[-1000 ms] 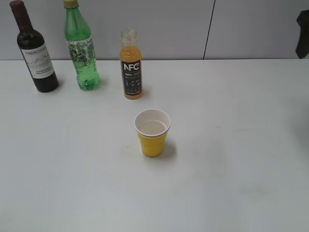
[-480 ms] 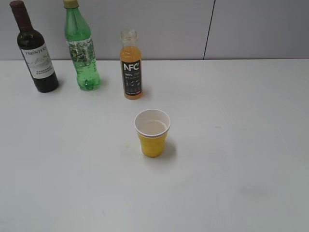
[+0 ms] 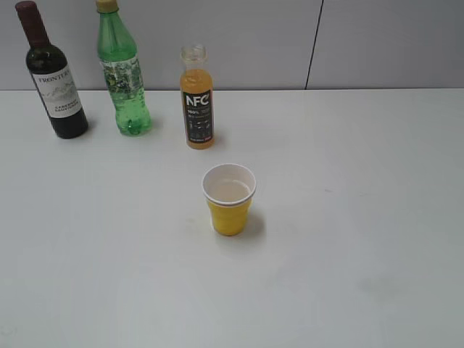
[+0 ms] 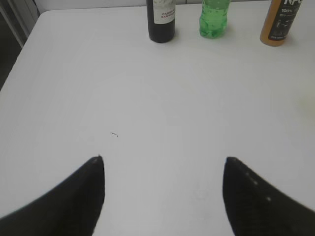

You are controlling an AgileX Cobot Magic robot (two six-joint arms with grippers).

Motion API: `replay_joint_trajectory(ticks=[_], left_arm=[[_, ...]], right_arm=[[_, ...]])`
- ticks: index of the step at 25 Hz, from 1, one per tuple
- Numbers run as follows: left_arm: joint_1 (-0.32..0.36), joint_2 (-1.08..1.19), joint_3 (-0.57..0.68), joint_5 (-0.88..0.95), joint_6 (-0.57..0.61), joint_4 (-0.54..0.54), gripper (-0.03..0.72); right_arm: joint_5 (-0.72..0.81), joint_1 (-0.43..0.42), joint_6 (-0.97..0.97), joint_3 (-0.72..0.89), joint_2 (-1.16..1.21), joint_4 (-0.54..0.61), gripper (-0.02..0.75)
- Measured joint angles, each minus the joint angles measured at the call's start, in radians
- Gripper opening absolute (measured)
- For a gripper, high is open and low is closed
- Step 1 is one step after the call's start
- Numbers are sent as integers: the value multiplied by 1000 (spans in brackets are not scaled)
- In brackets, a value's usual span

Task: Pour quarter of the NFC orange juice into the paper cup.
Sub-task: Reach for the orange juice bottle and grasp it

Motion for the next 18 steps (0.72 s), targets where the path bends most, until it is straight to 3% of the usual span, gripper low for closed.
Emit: replay_joint_trajectory(ticks=[7, 18], left_arm=[[0, 0, 0, 0, 0, 0, 547], [0, 0, 0, 0, 0, 0, 547]], right_arm=[[-6, 0, 0, 107, -252, 6, 592], [-28, 0, 0, 116, -584, 7, 592]])
